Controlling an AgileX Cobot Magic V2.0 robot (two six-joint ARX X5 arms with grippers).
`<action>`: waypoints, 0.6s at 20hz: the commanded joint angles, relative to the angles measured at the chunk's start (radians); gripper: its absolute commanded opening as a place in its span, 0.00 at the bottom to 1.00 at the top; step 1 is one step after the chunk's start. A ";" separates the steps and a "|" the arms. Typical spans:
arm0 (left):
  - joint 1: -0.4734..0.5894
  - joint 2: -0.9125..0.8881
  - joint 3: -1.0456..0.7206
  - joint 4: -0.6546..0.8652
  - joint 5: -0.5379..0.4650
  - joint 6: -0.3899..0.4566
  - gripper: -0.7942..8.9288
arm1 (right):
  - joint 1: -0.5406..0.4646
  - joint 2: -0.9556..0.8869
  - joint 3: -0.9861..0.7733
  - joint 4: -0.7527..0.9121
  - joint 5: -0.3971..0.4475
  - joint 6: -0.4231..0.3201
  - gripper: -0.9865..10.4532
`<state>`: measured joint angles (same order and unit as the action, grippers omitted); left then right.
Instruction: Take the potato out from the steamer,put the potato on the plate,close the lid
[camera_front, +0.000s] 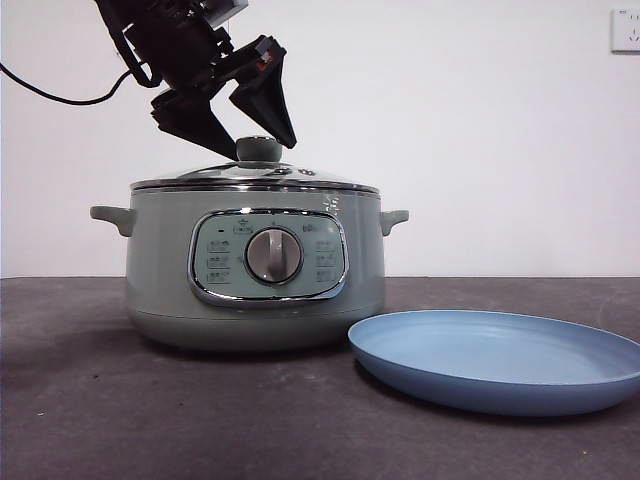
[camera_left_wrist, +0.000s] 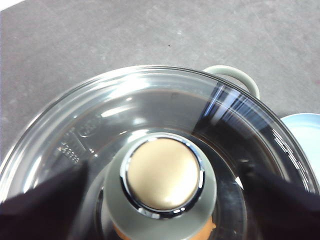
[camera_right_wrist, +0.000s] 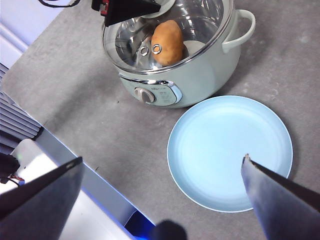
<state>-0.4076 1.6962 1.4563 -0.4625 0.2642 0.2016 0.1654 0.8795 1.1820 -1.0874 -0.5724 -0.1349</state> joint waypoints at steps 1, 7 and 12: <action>-0.007 0.010 0.003 -0.006 0.002 0.008 0.44 | 0.002 0.000 0.001 0.005 0.002 0.008 0.69; -0.018 0.010 0.003 -0.002 0.001 0.008 0.09 | 0.002 -0.001 0.001 0.005 0.002 0.014 0.69; -0.018 0.008 0.004 0.003 0.001 0.004 0.07 | 0.002 0.000 0.001 0.005 0.002 0.014 0.69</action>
<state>-0.4191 1.6978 1.4567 -0.4625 0.2489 0.2050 0.1654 0.8795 1.1820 -1.0863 -0.5720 -0.1268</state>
